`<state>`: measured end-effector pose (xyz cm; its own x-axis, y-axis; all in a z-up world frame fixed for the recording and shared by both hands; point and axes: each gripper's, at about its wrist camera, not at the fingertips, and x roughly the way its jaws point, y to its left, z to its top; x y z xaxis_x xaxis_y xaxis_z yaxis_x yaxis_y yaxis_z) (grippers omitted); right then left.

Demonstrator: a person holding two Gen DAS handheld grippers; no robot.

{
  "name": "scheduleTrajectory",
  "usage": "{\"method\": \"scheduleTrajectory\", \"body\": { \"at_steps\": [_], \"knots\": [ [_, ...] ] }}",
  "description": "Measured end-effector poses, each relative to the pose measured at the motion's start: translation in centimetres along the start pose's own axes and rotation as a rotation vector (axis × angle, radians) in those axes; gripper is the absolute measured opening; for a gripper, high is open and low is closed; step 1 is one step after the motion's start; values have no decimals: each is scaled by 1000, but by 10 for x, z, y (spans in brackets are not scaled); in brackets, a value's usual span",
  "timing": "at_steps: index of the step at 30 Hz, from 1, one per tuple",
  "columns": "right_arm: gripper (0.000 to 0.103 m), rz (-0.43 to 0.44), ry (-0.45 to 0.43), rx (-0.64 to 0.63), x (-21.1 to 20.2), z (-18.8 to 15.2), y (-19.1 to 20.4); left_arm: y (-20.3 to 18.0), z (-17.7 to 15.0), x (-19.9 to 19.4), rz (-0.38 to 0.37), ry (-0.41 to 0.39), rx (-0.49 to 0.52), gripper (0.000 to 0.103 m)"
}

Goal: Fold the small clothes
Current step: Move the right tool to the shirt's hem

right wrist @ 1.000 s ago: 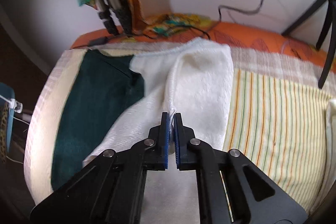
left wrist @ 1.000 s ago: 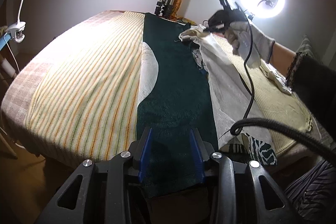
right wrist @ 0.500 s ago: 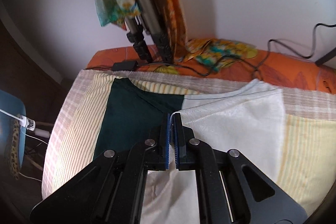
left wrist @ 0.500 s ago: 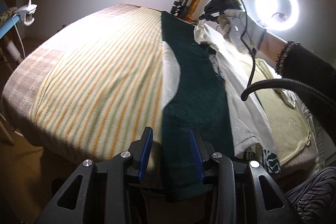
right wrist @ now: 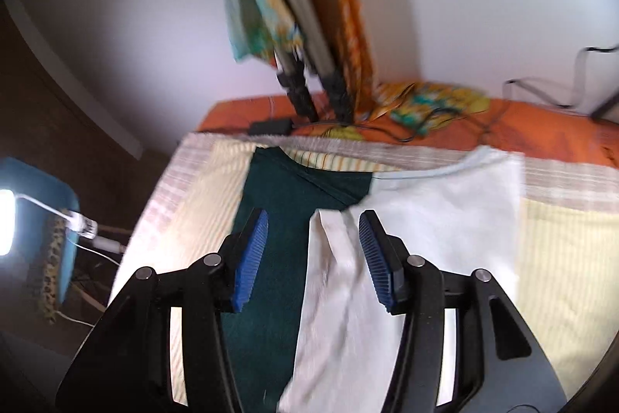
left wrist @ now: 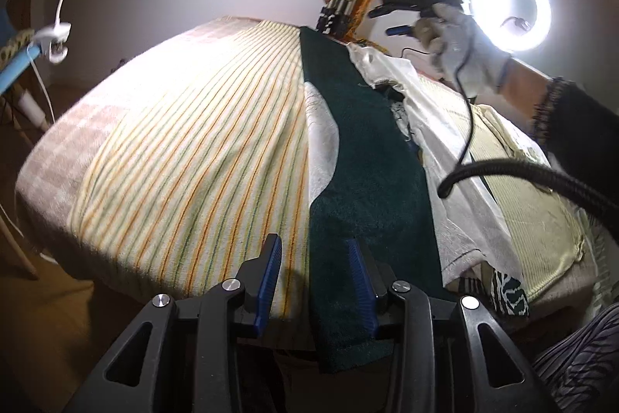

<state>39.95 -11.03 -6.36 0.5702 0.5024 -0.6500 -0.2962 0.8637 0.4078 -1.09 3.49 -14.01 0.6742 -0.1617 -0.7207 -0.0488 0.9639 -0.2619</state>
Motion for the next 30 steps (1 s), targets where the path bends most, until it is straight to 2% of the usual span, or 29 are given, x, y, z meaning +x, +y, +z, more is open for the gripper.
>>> {"method": "scheduleTrajectory", "body": {
  "at_steps": [5, 8, 12, 19, 20, 22, 26, 30],
  "knots": [
    [52, 43, -88, 54, -97, -30, -18, -3, -5, -10, 2, -12, 64, 38],
    [52, 39, -133, 60, -154, -53, -27, -5, -10, -10, 12, 11, 108, 38],
    [52, 47, -190, 77, -230, -88, -40, -11, -17, -20, 25, 4, 171, 38],
    [52, 68, -257, 119, -323, -149, -62, -29, -21, -54, 28, -24, 421, 38],
    [52, 64, -250, 129, -329, -161, -65, -29, -18, -57, 24, -15, 444, 39],
    [52, 46, -210, 147, -332, -188, -71, -22, -14, -59, -9, 6, 425, 48],
    [52, 49, -77, 148, -302, -254, -69, 0, 2, -44, -132, 122, 242, 51],
    [52, 101, 103, 182, -247, -314, -65, 13, 5, -21, -186, 214, 101, 51]
  ]
}}
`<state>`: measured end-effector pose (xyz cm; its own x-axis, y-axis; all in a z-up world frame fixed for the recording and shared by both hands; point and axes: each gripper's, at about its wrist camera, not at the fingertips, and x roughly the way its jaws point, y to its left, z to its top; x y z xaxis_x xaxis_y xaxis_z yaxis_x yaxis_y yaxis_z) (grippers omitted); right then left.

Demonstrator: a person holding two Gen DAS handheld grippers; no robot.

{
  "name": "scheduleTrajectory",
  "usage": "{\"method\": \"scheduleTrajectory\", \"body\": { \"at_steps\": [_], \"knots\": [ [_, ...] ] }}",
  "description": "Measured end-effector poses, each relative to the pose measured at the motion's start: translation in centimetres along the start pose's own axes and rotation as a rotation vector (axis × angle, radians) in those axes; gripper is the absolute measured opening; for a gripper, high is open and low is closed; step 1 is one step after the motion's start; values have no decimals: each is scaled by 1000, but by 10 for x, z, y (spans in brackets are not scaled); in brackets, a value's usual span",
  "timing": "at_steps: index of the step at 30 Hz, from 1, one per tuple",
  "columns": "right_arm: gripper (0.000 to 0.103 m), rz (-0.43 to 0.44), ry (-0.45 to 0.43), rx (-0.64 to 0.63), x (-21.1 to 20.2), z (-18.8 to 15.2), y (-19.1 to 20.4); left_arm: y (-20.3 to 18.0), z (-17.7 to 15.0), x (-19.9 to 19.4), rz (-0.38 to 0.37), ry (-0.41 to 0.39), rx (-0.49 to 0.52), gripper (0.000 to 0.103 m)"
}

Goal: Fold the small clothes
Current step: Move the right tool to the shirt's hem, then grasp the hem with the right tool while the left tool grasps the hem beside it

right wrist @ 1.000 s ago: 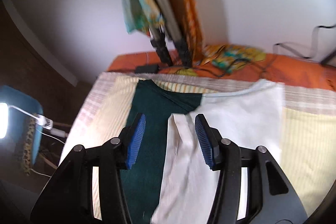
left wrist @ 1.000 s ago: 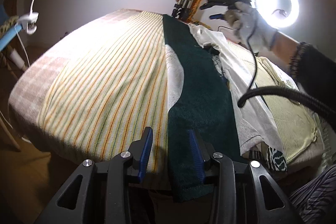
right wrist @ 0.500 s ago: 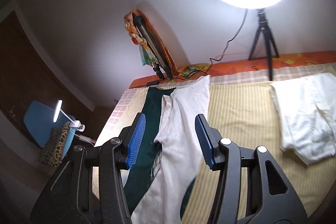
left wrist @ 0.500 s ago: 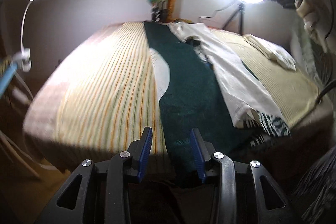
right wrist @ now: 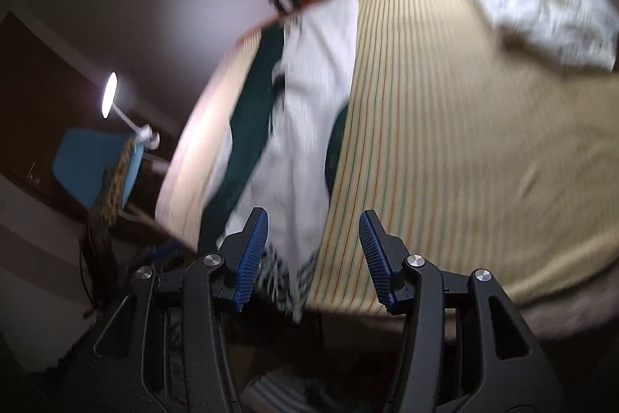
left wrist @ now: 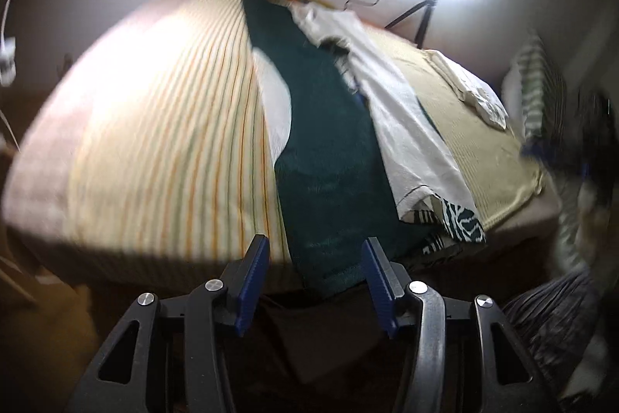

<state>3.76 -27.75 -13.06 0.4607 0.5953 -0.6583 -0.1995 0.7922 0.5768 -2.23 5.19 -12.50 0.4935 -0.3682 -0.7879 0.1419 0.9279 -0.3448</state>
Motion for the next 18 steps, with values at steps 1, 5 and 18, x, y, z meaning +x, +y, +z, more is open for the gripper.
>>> {"method": "scheduleTrajectory", "body": {
  "at_steps": [1, 5, 18],
  "knots": [
    [52, 2, 42, 1, 15, -8, -1, 3, 0, 5, -12, 17, -23, 51],
    [52, -12, 146, -29, 55, -30, -2, 5, -2, 17, -43, 43, -73, 49],
    [17, 30, 204, -112, 74, -49, 6, 2, 0, 26, -19, 41, -45, 2]
  ]
}}
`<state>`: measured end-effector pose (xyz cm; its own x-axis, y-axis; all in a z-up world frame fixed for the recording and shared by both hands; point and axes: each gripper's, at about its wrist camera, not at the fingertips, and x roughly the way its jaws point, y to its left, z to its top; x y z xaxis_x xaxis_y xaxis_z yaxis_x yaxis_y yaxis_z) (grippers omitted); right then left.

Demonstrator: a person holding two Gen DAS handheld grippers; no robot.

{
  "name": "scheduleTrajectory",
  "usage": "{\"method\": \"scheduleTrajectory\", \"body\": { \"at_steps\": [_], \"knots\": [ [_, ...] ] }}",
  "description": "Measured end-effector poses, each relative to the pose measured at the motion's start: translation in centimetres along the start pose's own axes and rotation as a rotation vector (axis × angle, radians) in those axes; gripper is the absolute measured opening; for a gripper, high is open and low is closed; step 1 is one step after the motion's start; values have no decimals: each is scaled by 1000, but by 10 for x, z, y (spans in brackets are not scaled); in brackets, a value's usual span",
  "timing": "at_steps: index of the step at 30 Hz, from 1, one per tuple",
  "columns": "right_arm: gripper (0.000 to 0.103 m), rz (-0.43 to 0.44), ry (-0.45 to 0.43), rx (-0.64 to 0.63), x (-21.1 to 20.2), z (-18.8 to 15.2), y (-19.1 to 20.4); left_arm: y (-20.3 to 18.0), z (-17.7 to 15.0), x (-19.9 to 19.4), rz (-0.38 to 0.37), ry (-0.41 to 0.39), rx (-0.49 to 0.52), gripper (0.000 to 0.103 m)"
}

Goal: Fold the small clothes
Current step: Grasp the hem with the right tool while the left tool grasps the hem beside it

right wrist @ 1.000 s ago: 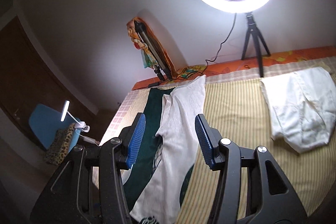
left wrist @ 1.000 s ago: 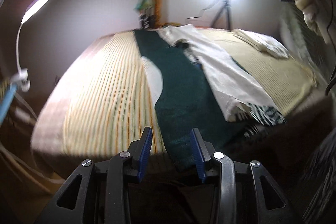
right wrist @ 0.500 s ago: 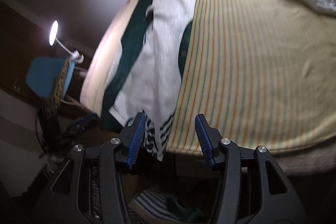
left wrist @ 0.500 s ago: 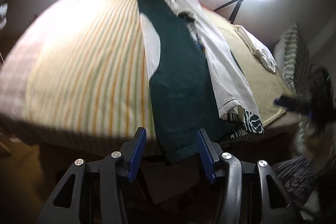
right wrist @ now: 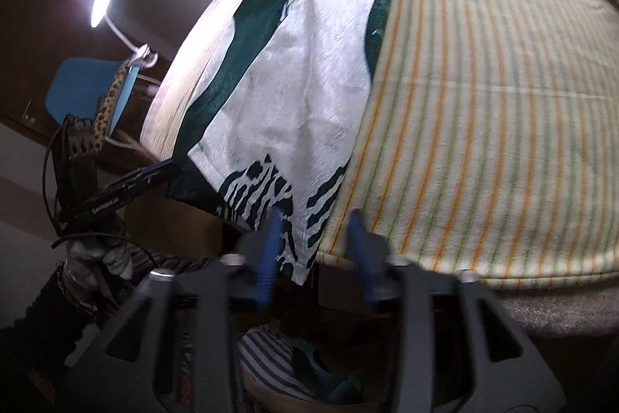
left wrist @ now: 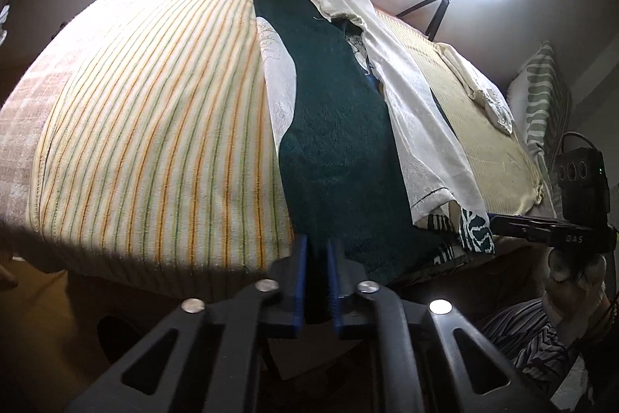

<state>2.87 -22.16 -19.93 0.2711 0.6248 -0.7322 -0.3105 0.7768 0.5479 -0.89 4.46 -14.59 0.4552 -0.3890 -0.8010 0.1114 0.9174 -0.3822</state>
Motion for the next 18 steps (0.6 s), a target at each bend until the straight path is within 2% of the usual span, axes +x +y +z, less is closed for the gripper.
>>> {"method": "scheduleTrajectory", "body": {
  "at_steps": [1, 4, 6, 10, 14, 18],
  "knots": [
    [7, 15, 18, 9, 5, -1, -1, -1, 0, 0, 3, -3, 4, 0],
    [4, 8, 12, -12, 8, -1, 3, -5, 1, -6, 0, -23, 19, 0],
    [4, 28, -2, 6, 1, -1, 2, -4, 2, -16, -9, -45, 20, 0],
    [3, 120, -52, 68, -18, -4, -9, 4, 0, -31, -36, -72, -11, 0],
    [2, 67, 15, 82, 5, -8, -20, 15, -5, -10, -23, -2, -50, 0],
    [2, 92, -1, 88, 1, -7, -19, 17, -5, -12, -33, -1, -60, 0]
  ]
}}
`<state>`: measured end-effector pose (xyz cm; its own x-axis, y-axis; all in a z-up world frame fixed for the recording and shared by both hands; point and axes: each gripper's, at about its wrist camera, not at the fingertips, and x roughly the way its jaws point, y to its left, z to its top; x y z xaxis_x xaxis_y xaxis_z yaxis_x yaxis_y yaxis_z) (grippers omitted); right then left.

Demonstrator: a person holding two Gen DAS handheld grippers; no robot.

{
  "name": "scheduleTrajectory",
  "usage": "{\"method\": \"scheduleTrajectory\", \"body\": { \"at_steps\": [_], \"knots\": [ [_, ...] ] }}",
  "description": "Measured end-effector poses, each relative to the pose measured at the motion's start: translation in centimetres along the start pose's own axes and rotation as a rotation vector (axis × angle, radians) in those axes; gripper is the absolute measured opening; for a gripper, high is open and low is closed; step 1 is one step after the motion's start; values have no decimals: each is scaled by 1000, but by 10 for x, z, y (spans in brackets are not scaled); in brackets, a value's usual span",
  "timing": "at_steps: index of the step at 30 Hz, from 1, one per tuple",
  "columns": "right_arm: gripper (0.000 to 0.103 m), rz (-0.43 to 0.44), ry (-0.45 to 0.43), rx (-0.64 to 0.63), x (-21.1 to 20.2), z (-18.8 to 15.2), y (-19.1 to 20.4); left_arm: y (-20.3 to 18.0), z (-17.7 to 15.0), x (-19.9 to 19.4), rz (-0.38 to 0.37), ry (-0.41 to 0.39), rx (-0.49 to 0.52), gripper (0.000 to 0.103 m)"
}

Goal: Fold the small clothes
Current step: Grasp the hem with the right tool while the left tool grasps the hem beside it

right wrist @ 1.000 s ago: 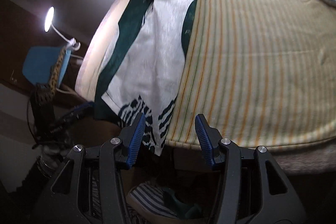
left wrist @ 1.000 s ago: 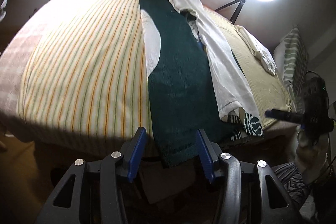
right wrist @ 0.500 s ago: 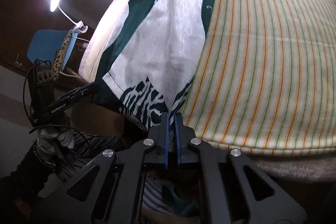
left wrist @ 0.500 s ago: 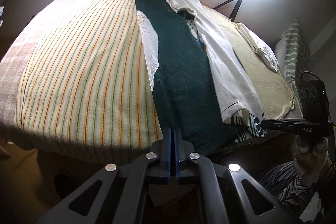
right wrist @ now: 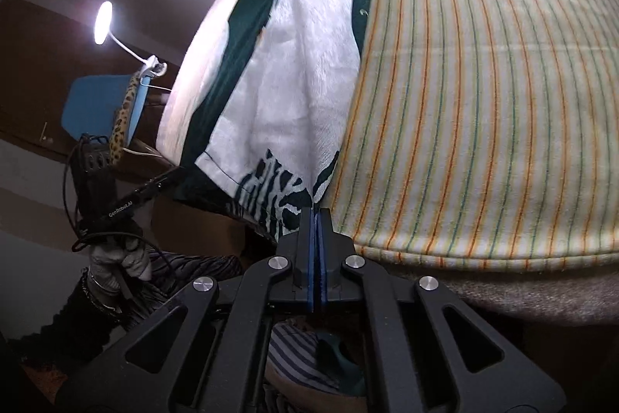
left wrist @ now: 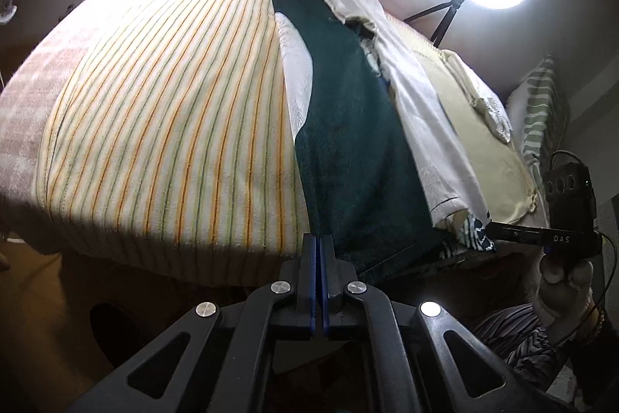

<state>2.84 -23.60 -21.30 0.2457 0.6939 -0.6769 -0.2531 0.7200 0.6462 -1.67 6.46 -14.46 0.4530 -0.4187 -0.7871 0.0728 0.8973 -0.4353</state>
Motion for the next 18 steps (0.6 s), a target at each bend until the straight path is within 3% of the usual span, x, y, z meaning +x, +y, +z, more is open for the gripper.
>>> {"method": "scheduleTrajectory", "body": {
  "at_steps": [10, 18],
  "knots": [
    [2, 120, -49, 64, -14, 14, -4, -10, 19, -13, -77, -47, -31, 0],
    [2, 129, -120, 91, -26, 43, 2, -14, 67, -22, -88, -110, -40, 0]
  ]
}}
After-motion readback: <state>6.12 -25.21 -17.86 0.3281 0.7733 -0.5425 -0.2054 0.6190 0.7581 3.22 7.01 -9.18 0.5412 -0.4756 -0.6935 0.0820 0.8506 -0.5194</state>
